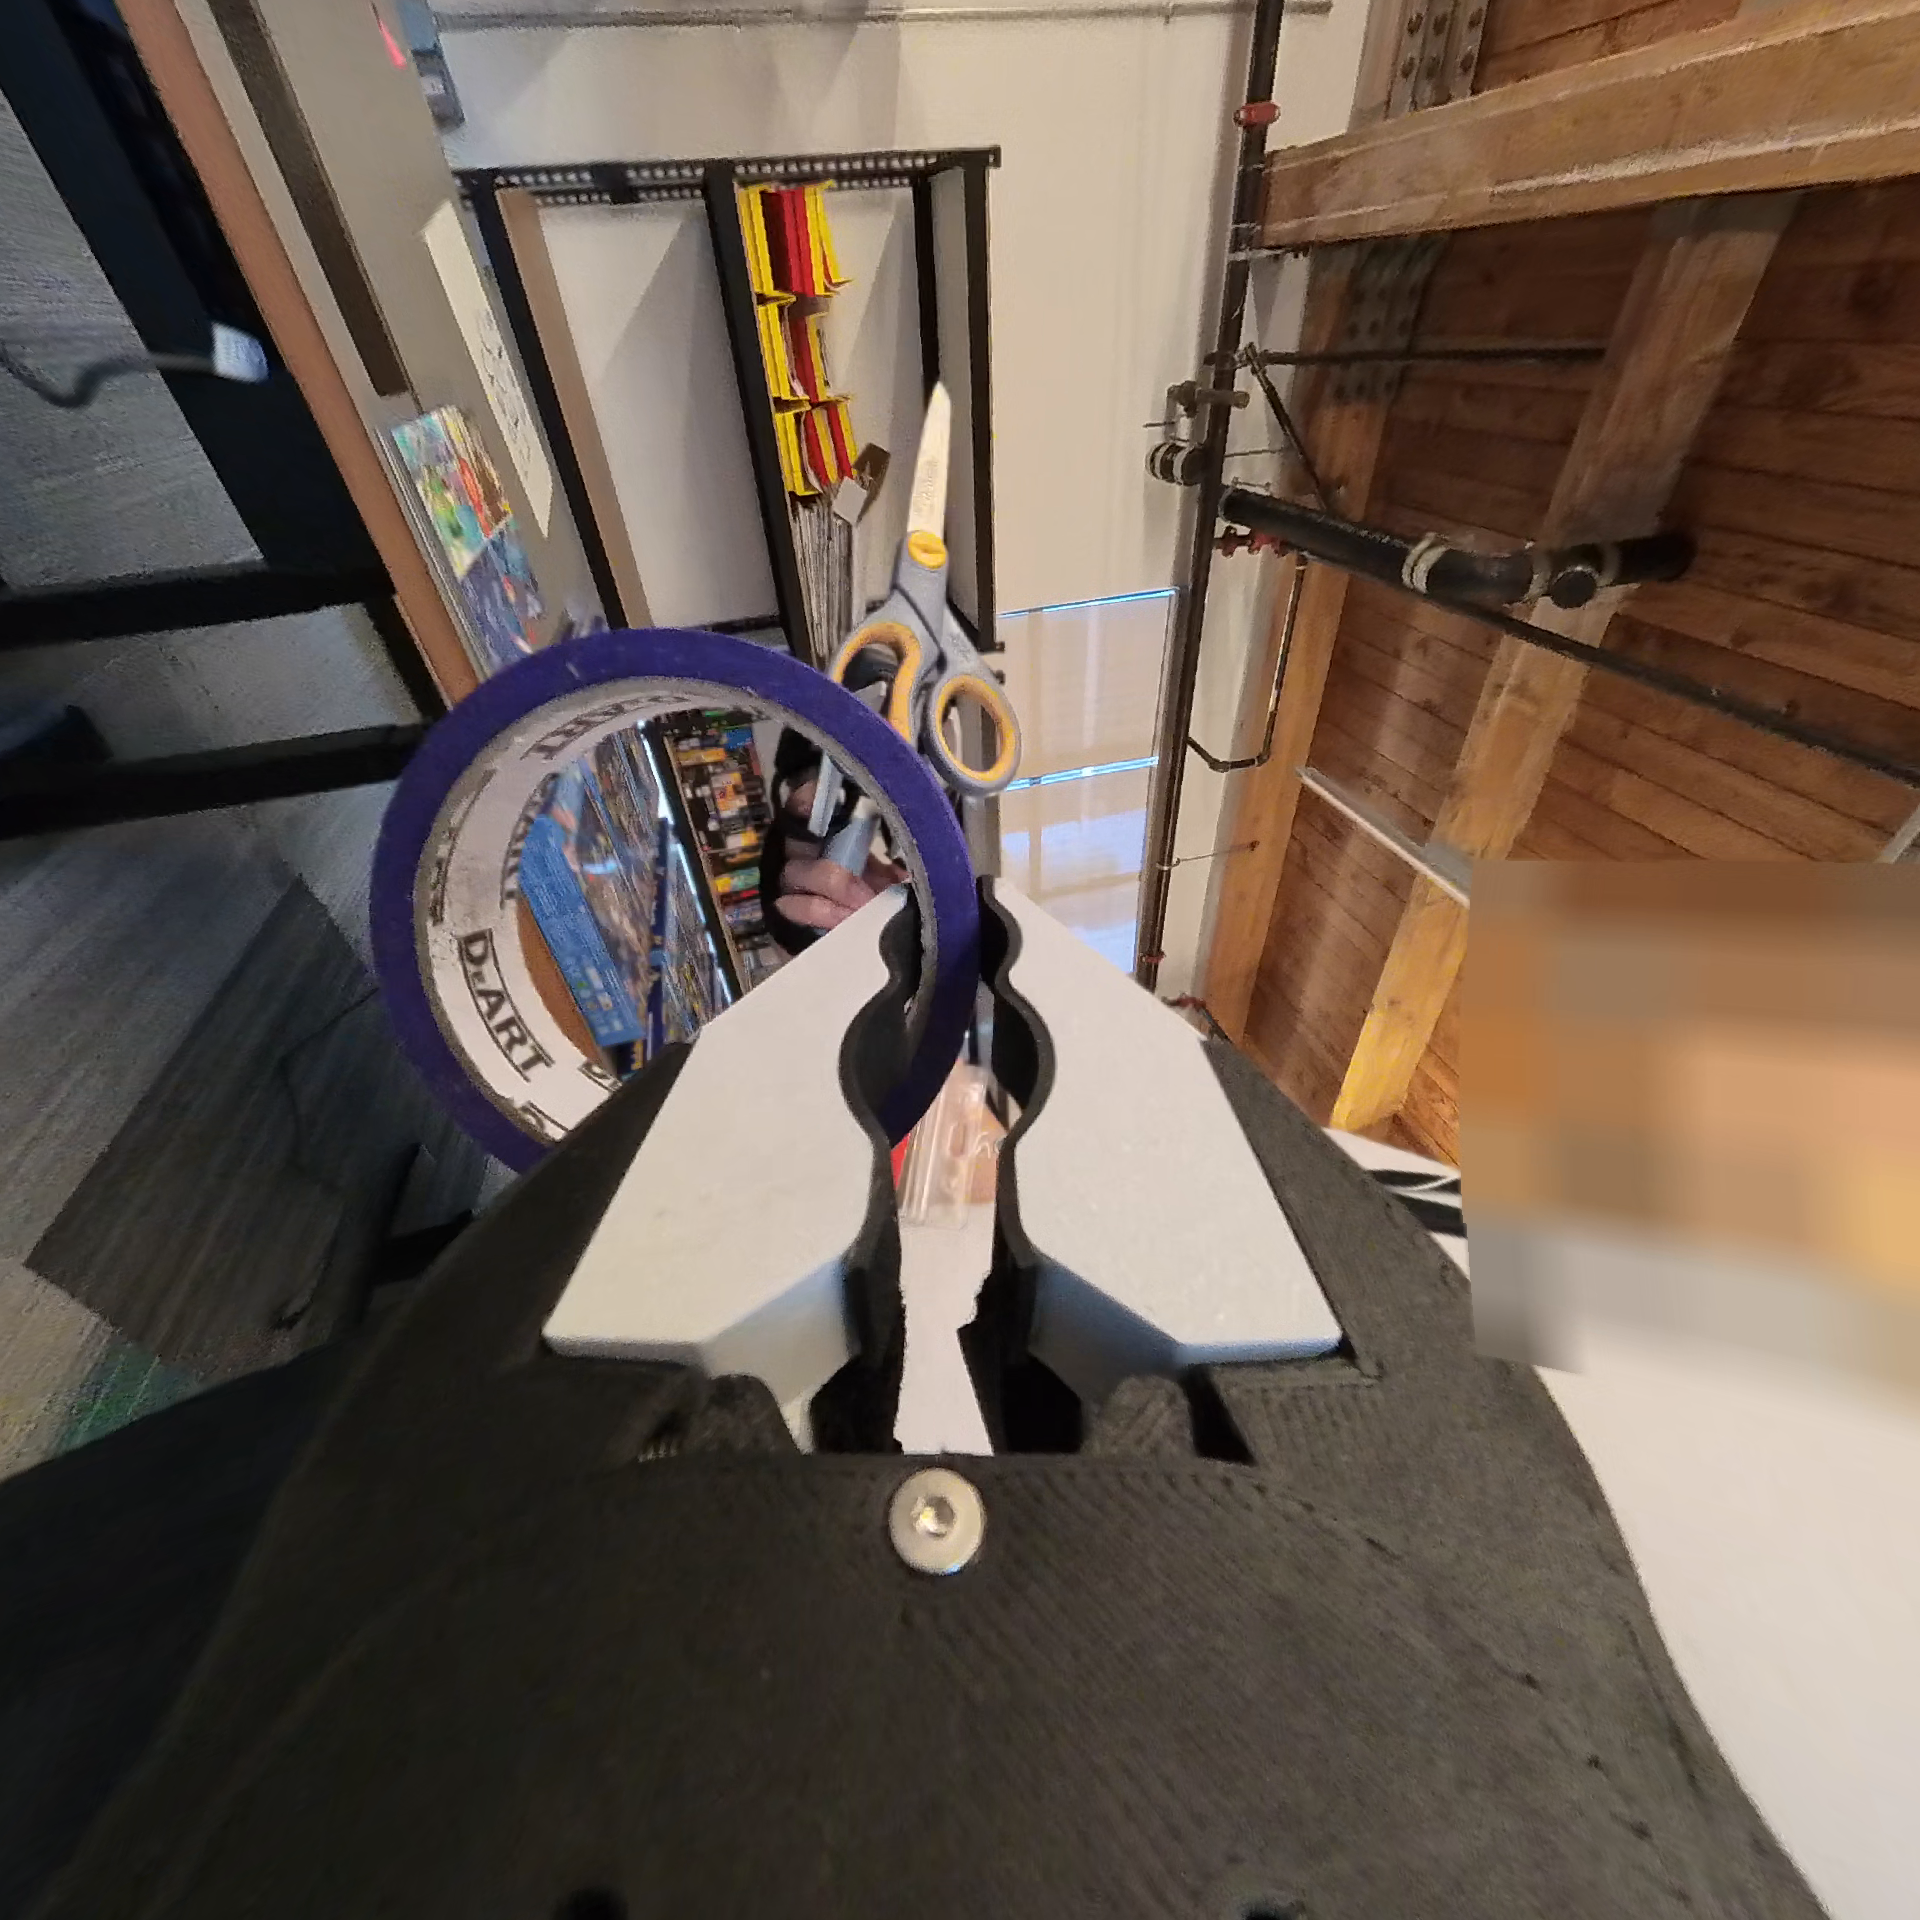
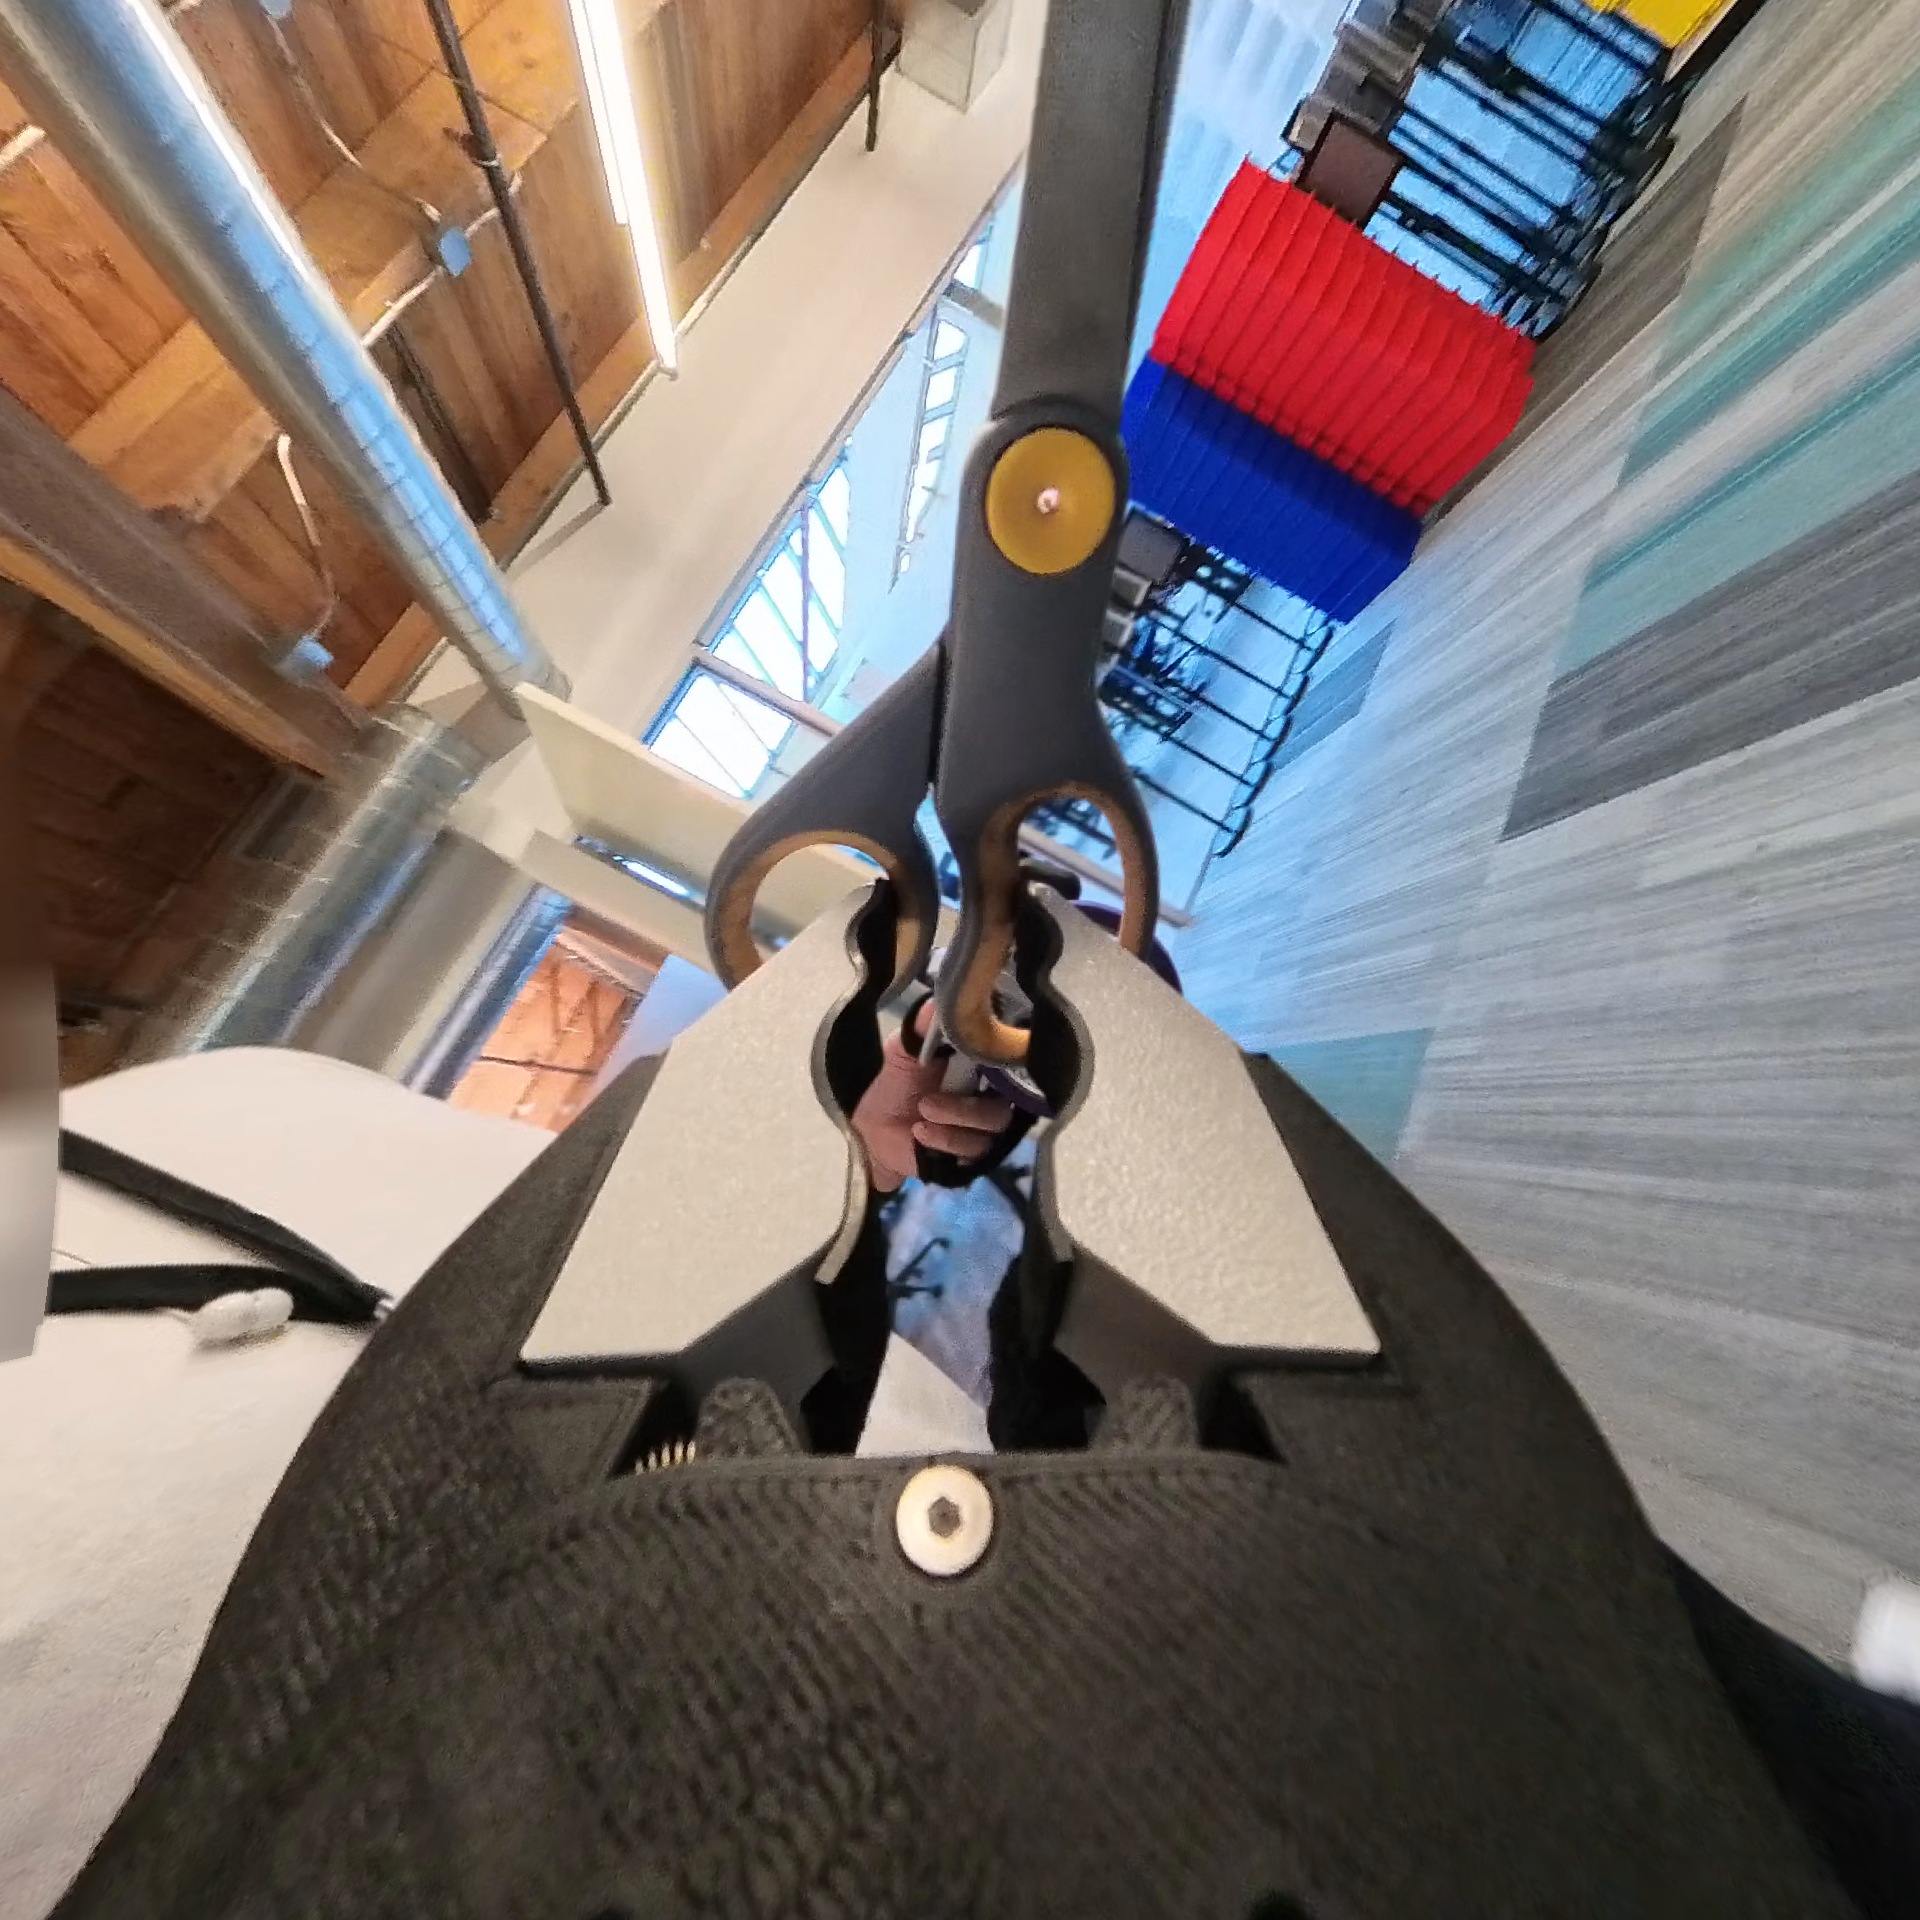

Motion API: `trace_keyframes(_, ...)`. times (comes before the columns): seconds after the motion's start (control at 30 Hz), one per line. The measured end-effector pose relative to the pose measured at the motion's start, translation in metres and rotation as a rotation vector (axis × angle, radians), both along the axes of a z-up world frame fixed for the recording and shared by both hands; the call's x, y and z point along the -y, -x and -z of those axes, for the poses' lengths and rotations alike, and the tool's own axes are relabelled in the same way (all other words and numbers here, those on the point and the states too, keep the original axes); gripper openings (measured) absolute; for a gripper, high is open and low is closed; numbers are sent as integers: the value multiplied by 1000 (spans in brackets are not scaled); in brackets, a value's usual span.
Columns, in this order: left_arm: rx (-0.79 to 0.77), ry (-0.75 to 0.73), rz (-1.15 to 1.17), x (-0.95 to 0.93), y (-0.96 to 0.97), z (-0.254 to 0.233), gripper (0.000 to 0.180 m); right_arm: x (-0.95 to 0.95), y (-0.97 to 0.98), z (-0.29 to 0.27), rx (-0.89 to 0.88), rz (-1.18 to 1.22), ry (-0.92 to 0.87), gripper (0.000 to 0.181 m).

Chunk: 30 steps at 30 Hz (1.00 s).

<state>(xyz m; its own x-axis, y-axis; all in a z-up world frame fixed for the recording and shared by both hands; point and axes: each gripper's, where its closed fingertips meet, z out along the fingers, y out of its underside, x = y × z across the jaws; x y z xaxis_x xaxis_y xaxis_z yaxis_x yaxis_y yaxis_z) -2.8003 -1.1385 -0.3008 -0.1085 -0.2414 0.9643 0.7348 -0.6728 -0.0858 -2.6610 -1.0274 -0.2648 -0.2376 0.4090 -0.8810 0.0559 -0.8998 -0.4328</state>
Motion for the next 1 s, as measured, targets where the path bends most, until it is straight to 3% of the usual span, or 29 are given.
trace_keyframes(0.13,26,-14,118,-81,83,9,7,-73,76,8,17,109,-48,21)
trace_keyframes(0.37,-52,-21,418,-218,230,-14,7,-171,200,13,-41,381,64,21)
trace_keyframes(0.63,-166,-154,399,-415,397,-55,7,-317,318,24,4,484,84,20)
trace_keyframes(1.0,182,-244,275,-716,573,-116,7,-632,478,-9,-13,462,-6,21)
